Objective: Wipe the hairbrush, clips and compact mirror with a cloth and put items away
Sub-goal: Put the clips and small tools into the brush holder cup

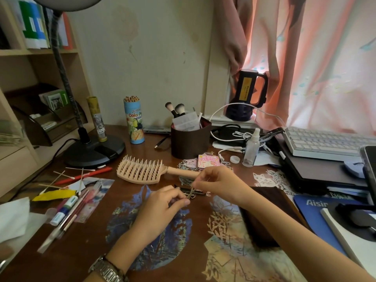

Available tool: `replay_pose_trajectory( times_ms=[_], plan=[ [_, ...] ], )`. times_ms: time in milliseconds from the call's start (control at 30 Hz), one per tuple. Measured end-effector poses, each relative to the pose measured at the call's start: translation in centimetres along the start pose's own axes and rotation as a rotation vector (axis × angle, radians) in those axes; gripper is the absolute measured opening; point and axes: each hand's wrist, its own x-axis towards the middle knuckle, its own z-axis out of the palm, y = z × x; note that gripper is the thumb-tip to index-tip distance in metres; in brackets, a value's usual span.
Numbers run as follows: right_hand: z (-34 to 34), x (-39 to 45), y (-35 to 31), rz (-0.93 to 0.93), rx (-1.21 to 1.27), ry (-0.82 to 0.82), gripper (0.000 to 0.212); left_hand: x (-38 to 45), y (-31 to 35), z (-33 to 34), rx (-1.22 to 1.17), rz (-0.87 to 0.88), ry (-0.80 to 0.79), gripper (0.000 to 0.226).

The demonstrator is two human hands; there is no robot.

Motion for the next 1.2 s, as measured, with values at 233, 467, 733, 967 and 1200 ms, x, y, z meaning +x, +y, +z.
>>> replay_pose_trajectory(
  times_ms=[233, 467, 733, 967, 1200],
  plan=[
    [0.0, 0.2, 0.1, -0.009, -0.030, -0.008, 0.019, 0.1, -0.1, 0.1, -0.005, 0.006, 0.022, 0.011],
    [-0.1, 0.6, 0.5, 0.003, 0.058, -0.014, 0.015, 0.2, -0.2, 0.2, -0.016, -0.002, 0.039, 0.012],
    [-1.4, 1.3, -0.1, 0.003, 0.059, 0.000, 0.017, 0.1, -0.4, -0.4, 0.083, -0.028, 0.060, 0.015],
    [-4.6, 3.8, -0.9, -0.017, 0.003, 0.072, 0.006, 0.1, -1.6, -1.2, 0.378, -0.028, 0.064, 0.016],
    [-7.3, 7.7, -1.2, -0.128, -0.176, 0.193, 0.014, 1.0, -2.2, -1.1, 0.424, -0.054, 0.001, 0.024]
  ],
)
